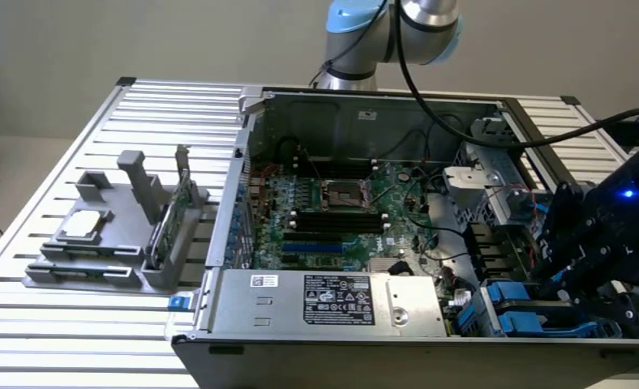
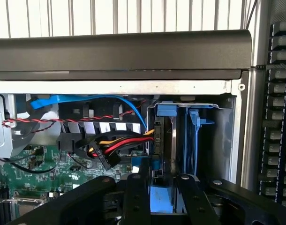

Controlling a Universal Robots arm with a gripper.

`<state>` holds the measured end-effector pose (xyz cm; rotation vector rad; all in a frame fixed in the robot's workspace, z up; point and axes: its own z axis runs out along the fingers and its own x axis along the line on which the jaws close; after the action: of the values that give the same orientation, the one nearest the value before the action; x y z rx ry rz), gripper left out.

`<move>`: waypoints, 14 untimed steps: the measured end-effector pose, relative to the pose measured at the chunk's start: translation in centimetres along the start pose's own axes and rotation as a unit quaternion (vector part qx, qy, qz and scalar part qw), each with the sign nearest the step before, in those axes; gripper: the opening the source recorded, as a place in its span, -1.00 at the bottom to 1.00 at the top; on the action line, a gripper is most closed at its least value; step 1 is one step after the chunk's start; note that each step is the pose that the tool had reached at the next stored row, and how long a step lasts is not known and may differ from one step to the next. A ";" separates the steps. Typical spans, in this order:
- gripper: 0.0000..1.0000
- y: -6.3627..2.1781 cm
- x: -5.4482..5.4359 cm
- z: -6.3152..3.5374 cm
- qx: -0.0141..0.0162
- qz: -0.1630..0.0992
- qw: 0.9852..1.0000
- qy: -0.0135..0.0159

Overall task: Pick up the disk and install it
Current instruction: 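Insert the second disk wire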

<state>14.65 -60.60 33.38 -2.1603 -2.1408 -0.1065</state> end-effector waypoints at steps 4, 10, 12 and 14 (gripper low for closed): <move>-0.37 -0.15 -0.1 -0.36 0.000 0.000 1.000 0.001; -0.37 -1.85 -0.1 -0.66 0.001 0.000 1.000 0.003; -0.42 -2.47 -0.1 -0.67 0.001 0.000 1.000 0.004; -0.68 -2.92 -0.1 -0.69 0.001 0.000 1.000 0.004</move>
<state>11.75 -60.75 34.12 -2.1552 -2.1363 -0.1140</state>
